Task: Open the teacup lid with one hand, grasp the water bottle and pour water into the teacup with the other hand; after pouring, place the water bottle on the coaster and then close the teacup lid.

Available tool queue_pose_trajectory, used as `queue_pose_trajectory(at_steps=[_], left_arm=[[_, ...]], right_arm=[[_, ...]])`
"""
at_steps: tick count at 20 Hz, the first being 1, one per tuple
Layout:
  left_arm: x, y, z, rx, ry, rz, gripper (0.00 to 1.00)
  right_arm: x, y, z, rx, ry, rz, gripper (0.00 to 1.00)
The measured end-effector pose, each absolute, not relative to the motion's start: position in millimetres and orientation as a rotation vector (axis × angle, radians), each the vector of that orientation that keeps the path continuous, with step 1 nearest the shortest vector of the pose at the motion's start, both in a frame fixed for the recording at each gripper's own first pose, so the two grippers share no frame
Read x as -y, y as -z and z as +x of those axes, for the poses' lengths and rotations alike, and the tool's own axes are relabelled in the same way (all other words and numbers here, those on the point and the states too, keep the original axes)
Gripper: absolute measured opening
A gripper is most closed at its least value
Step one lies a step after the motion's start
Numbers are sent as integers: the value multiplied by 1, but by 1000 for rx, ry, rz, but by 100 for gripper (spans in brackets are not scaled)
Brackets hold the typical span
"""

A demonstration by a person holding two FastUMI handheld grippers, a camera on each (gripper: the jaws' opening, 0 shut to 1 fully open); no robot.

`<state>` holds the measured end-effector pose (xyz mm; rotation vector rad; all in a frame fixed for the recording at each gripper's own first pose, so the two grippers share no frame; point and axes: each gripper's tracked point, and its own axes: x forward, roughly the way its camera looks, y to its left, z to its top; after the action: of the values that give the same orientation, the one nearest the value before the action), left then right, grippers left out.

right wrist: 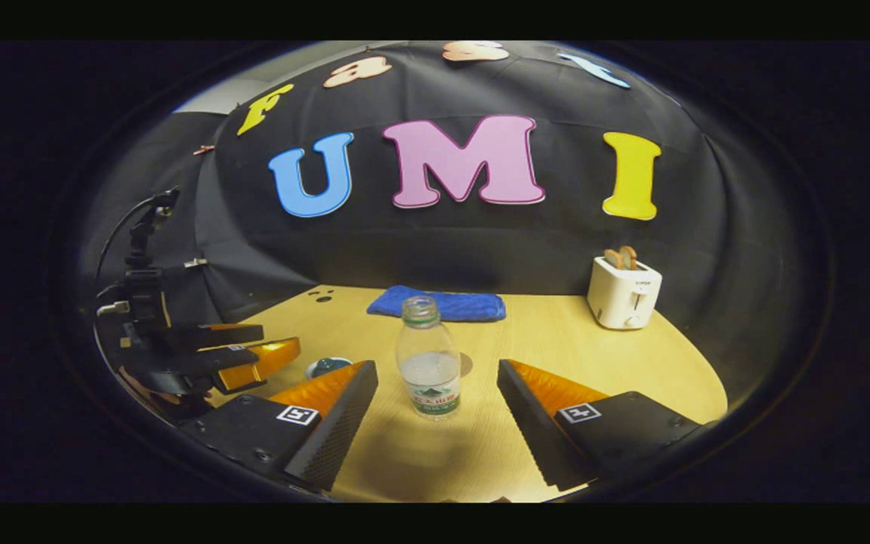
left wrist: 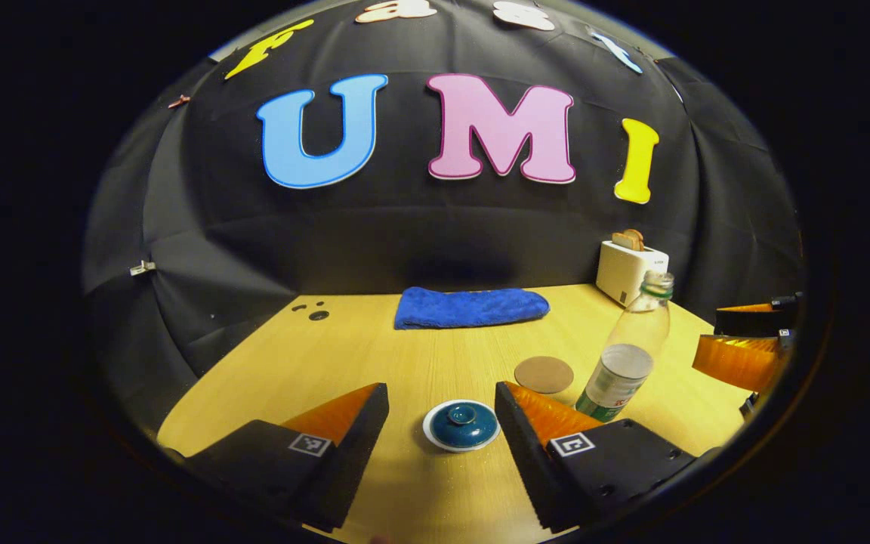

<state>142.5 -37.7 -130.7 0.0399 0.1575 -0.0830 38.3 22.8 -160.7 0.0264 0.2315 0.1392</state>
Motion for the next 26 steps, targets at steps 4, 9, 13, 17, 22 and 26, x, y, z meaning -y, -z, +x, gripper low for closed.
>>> queue_pose_trajectory(at_steps=[4,9,13,17,22,26], left_arm=[[52,150,167,-153,116,36,83],[58,185,189,-164,105,40,74],[61,193,194,-158,101,57,69],[62,193,195,-148,105,59,51],[64,197,194,-159,102,49,39],[64,200,193,-159,97,37,36]], right_arm=[[-24,177,51,-232,-138,17,99],[-31,205,59,-278,-135,54,99],[-34,218,59,-305,-145,54,99],[-31,218,61,-302,-144,56,99],[-34,216,68,-291,-135,80,100],[-34,223,78,-275,-130,72,99]])
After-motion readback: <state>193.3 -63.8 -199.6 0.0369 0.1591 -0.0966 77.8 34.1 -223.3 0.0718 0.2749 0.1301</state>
